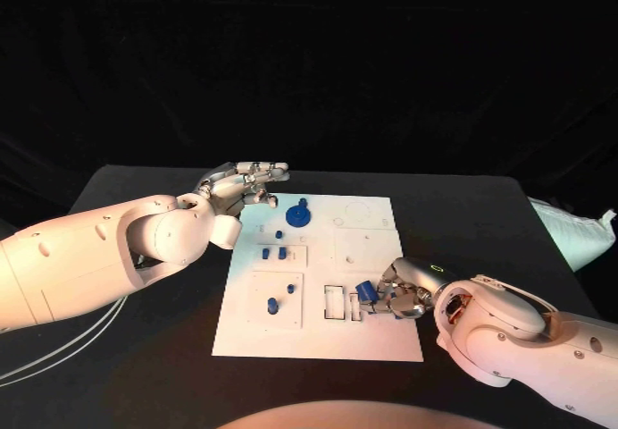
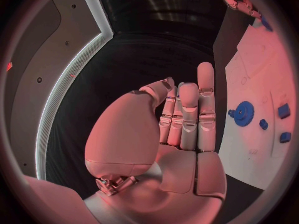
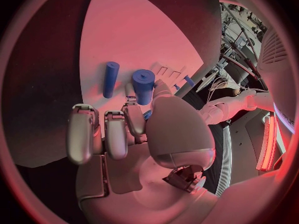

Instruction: Assemble the parts on the task board

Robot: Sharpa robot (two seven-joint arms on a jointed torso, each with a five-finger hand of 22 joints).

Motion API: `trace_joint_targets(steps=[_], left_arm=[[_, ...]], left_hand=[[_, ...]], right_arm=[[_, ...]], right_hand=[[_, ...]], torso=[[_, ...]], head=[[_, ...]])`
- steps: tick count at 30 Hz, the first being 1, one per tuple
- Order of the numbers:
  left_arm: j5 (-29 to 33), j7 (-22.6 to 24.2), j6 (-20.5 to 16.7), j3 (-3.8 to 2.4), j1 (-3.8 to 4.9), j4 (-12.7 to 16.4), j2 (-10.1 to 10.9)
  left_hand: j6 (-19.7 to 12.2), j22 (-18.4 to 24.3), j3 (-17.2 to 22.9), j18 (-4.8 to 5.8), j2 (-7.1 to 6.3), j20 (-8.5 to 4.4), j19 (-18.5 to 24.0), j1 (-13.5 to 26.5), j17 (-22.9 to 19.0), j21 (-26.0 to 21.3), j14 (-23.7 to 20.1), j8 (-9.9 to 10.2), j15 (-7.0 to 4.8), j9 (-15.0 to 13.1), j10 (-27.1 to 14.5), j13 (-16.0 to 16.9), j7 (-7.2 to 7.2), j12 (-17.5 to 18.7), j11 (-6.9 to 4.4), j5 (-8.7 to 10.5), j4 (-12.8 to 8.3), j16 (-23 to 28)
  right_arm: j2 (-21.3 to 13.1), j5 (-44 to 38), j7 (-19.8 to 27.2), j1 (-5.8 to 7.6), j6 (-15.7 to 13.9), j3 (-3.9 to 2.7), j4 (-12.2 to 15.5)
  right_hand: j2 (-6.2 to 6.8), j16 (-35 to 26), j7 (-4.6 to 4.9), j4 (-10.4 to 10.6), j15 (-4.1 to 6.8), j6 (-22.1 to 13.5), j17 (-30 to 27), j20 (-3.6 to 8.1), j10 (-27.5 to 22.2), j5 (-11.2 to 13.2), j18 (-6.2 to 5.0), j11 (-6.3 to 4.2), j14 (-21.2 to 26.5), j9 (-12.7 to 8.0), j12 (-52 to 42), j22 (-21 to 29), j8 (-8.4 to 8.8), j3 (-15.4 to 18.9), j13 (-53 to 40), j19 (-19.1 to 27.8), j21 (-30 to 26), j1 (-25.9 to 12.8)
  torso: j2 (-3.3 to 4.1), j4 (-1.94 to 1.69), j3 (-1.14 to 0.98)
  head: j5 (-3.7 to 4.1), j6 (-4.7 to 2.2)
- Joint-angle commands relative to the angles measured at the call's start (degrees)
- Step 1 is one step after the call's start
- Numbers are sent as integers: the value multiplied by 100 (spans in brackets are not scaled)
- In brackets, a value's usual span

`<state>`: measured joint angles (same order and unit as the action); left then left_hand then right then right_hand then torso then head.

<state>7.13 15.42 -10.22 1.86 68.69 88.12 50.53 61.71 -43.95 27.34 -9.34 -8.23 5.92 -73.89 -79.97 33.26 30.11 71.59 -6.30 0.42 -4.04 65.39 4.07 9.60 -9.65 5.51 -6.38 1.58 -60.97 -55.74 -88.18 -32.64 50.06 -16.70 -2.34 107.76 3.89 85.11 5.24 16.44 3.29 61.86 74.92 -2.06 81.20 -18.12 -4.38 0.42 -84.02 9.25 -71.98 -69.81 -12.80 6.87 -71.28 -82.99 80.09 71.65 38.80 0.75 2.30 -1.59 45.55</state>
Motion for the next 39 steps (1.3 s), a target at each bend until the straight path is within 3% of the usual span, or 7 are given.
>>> trace_joint_targets(steps=[1, 9, 13, 17, 24, 30, 39], left_arm=[[13, 22, 102, -3, 2, 14, -1], [13, 17, 107, -1, 2, 17, 10], [13, 17, 106, 1, 0, 16, 17], [13, 18, 109, 3, -1, 19, 19], [13, 20, 110, 5, -3, 23, 20], [13, 18, 118, 5, -3, 25, 17], [13, 5, 119, 5, -3, 33, 14]], left_hand=[[-33, 7, -4, -106, 25, 3, 46, 41, -6, -17, -51, -14, 9, 4, -20, -1, 23, -33, 13, -32, -33, 30], [-33, 7, -4, -106, 25, 3, 46, 41, -6, -17, -51, -14, 9, 4, -20, -1, 23, -33, 13, -32, -33, 30], [-37, 10, -9, -106, 27, 3, 46, 45, -23, -21, -57, -20, 10, 4, -26, -2, 24, -43, 13, -32, -39, 32], [-40, 12, -12, -105, 28, 4, 47, 48, -34, -24, -62, -24, 11, 4, -31, -2, 24, -50, 14, -32, -42, 34], [-40, 12, -12, -105, 28, 4, 47, 48, -34, -24, -62, -24, 11, 4, -31, -2, 24, -50, 14, -32, -42, 34], [-40, 12, -12, -105, 28, 4, 47, 48, -34, -24, -62, -24, 11, 4, -31, -2, 24, -50, 14, -32, -42, 34], [-40, 12, -12, -105, 28, 4, 47, 48, -34, -24, -62, -24, 11, 4, -31, -2, 24, -50, 14, -32, -42, 34]], right_arm=[[16, 7, -103, -76, 59, 59, -64], [-79, 219, -60, -80, -678, 36, 114], [-166, 461, 37, -78, -1135, -11, 310], [-174, 672, 81, -77, -1299, -31, 401], [-82, 955, 105, -75, -1228, -42, 417], [149, 1146, 71, -75, -887, -41, 327], [401, 1237, -23, -76, -599, -35, 218]], right_hand=[[-121, 35, -53, -22, 63, 4, 594, 2, 21, -100, 47, -31, -439, 52, -55, -28, -48, 23, -61, -36, 31, 108], [-349, 67, -125, -73, 119, 123, 652, 51, 120, -550, 60, -98, -448, 230, -202, -108, -183, -45, -271, -62, 77, 390], [-403, 82, -143, -49, 133, 123, 680, 67, 149, -792, 65, -115, -452, 303, -231, -137, -204, -38, -331, -72, 93, 431], [-421, 90, -149, -35, 139, 119, 696, 73, 158, -908, 67, -121, -455, 337, -233, -148, -210, -30, -350, -76, 99, 440], [-428, 94, -155, -36, 142, 123, 702, 75, 163, -945, 71, -125, -456, 353, -235, -165, -215, -30, -359, -81, 107, 453], [-430, 83, -156, -18, 144, 135, 681, 77, 146, -963, 69, -127, -452, 373, -191, -156, -222, -13, -327, -78, 103, 434], [-470, 85, -180, 25, 152, 204, 689, 81, 167, -875, 69, -140, -451, 499, -161, -166, -245, 286, -355, -75, 104, -168]], torso=[[-2, 11, 2], [-4, 11, -3], [-7, 11, 1], [-3, 8, 0], [-6, 6, 11], [-2, -4, 5], [-3, 7, 10]], head=[[-15, 4], [-30, 2], [-24, 6], [-31, -6], [-24, 0], [-45, -1], [-87, 6]])
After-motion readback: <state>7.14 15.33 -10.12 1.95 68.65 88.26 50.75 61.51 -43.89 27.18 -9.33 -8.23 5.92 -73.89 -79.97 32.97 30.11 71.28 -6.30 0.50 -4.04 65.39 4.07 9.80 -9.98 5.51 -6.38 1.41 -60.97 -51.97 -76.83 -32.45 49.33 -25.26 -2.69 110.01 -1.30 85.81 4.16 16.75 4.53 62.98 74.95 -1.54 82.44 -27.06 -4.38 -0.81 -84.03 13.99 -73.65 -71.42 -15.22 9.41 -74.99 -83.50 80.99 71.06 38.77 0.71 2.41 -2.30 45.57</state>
